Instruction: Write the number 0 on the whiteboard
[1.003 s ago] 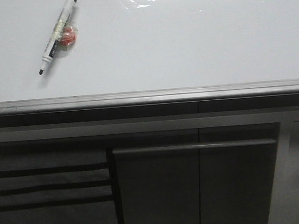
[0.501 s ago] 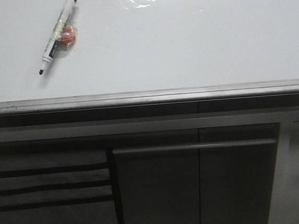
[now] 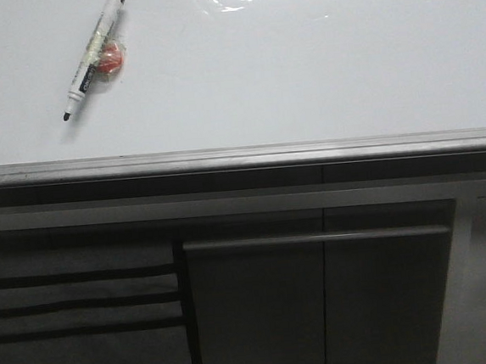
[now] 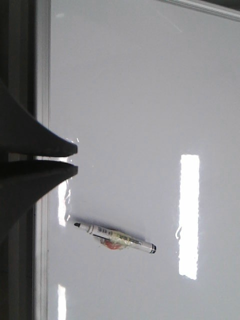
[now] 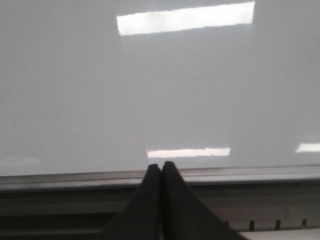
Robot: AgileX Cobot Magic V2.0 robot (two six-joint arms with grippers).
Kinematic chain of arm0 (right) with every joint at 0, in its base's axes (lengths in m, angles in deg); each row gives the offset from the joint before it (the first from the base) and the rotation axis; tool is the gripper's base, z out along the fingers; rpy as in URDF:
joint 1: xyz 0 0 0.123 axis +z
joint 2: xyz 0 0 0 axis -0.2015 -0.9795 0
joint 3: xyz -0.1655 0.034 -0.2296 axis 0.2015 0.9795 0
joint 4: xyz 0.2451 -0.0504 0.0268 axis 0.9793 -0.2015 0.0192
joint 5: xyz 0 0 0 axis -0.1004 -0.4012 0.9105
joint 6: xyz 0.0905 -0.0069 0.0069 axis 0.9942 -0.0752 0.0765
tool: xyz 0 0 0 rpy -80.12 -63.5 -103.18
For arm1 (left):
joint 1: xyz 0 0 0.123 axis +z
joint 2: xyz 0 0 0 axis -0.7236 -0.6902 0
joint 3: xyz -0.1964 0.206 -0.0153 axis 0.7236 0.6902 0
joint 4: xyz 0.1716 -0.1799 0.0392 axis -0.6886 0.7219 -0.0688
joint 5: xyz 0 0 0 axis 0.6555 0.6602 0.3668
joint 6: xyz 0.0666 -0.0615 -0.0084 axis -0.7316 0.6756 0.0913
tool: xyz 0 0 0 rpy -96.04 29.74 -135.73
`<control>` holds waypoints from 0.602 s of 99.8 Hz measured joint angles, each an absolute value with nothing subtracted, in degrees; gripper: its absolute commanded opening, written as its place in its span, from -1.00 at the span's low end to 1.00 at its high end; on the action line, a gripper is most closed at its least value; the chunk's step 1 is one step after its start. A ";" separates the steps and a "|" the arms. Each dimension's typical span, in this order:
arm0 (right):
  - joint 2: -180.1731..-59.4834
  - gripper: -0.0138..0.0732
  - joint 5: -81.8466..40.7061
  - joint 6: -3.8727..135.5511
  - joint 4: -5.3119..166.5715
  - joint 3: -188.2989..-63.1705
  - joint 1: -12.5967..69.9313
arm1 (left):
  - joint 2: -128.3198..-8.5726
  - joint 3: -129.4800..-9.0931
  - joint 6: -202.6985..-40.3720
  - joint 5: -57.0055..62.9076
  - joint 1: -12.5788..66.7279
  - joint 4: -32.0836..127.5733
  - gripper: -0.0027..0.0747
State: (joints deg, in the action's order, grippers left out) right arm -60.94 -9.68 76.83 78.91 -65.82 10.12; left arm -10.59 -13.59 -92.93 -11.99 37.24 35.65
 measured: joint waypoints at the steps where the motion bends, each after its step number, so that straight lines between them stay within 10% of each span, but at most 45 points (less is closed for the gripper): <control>1: -60.94 -0.85 -10.44 76.83 79.02 -66.27 10.12 | -10.59 -14.12 -92.93 -11.47 37.24 35.66 -0.98; 60: -80.51 -0.85 -40.07 76.83 79.93 -102.84 10.12 | -33.19 -53.08 -92.93 23.00 37.24 32.49 -0.98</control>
State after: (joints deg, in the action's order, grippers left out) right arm -80.51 -40.07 76.83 79.93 -102.84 10.12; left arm -33.19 -53.08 -92.93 23.00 37.24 32.49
